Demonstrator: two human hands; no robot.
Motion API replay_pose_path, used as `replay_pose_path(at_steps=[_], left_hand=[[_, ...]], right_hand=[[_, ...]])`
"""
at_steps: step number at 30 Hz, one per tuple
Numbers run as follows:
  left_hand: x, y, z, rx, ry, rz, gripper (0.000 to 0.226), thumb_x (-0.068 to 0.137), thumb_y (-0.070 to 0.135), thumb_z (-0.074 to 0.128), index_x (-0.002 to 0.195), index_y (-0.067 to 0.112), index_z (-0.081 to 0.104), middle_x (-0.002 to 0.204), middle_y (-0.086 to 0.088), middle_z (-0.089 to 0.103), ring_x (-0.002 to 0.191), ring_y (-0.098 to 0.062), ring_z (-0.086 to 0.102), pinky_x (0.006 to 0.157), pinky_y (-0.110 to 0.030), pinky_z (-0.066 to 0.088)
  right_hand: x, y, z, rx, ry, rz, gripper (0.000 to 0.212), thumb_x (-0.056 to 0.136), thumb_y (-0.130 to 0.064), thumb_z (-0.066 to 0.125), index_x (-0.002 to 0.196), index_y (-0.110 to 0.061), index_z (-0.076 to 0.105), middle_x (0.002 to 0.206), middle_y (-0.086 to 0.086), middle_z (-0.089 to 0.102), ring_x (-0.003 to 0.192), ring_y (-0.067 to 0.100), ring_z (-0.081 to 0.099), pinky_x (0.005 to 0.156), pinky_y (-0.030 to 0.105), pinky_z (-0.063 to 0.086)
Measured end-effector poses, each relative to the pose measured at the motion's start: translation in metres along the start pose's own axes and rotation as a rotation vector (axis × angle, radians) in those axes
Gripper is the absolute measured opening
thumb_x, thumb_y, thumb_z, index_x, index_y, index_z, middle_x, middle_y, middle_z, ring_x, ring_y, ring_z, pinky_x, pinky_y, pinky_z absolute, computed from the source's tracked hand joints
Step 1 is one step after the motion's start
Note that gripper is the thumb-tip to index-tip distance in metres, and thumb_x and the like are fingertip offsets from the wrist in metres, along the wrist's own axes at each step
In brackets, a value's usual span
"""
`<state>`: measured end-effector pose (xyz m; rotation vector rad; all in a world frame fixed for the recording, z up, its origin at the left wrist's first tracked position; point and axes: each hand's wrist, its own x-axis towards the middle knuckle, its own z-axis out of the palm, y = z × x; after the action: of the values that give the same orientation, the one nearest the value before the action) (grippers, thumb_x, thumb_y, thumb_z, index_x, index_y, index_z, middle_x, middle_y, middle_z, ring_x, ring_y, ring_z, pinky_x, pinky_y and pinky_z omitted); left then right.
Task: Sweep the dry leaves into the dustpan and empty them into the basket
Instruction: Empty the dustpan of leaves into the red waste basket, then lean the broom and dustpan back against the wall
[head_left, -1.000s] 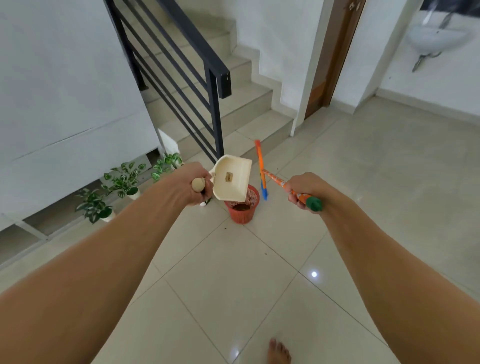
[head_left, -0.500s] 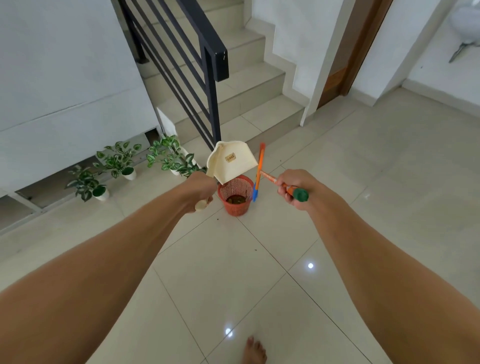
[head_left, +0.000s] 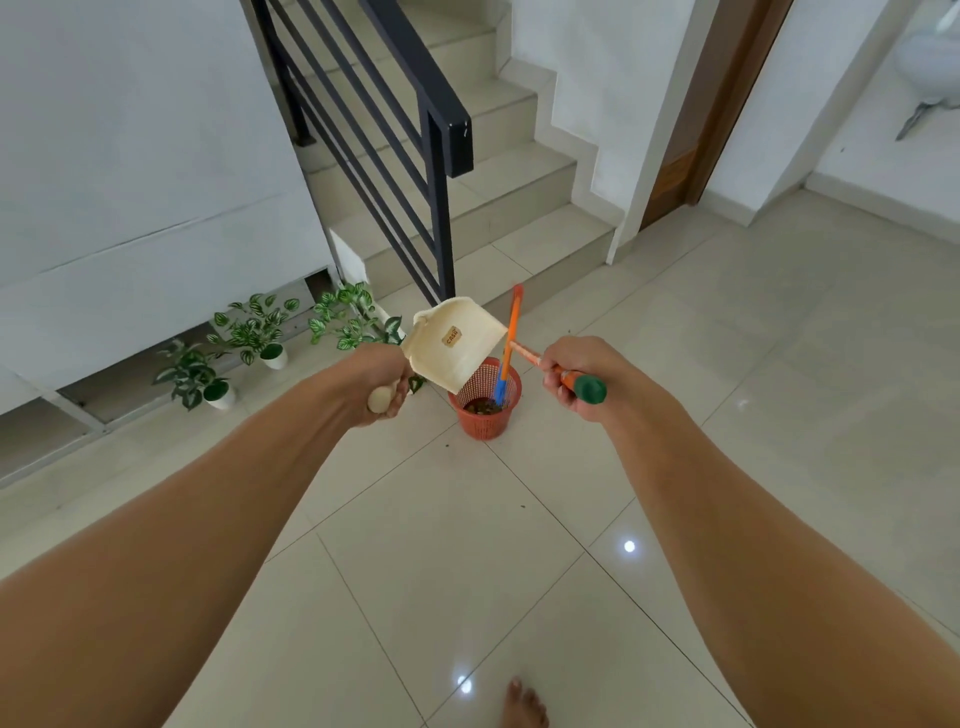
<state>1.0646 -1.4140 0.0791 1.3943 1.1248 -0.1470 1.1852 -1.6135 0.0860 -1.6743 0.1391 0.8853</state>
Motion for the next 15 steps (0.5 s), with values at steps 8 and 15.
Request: replay_pose_path(at_steps=[8, 15], left_hand=[[-0.052, -0.069, -0.113, -0.151, -0.012, -0.037, 0.010, 0.103, 0.005, 0.041, 0.094, 0.006, 0.045, 0.064, -0.003, 0.045, 0.026, -0.003, 0.041, 0.032, -0.008, 0.035], [-0.086, -0.151, -0.226, -0.255, 0.002, -0.106, 0.007, 0.104, 0.006, 0.042, 0.098, 0.006, 0.045, 0.063, -0.003, 0.046, 0.028, -0.005, 0.042, 0.030, -0.010, 0.036]], right_hand=[[-0.067, 0.040, 0.098, -0.107, -0.013, 0.030, 0.014, 0.078, 0.007, 0.047, 0.082, -0.002, 0.057, 0.080, 0.012, 0.057, 0.054, 0.012, 0.055, 0.031, 0.014, 0.037], [-0.113, 0.094, 0.202, -0.210, -0.054, 0.050, 0.020, 0.077, 0.006, 0.044, 0.090, -0.003, 0.056, 0.087, 0.017, 0.064, 0.039, 0.011, 0.046, 0.033, 0.017, 0.034]])
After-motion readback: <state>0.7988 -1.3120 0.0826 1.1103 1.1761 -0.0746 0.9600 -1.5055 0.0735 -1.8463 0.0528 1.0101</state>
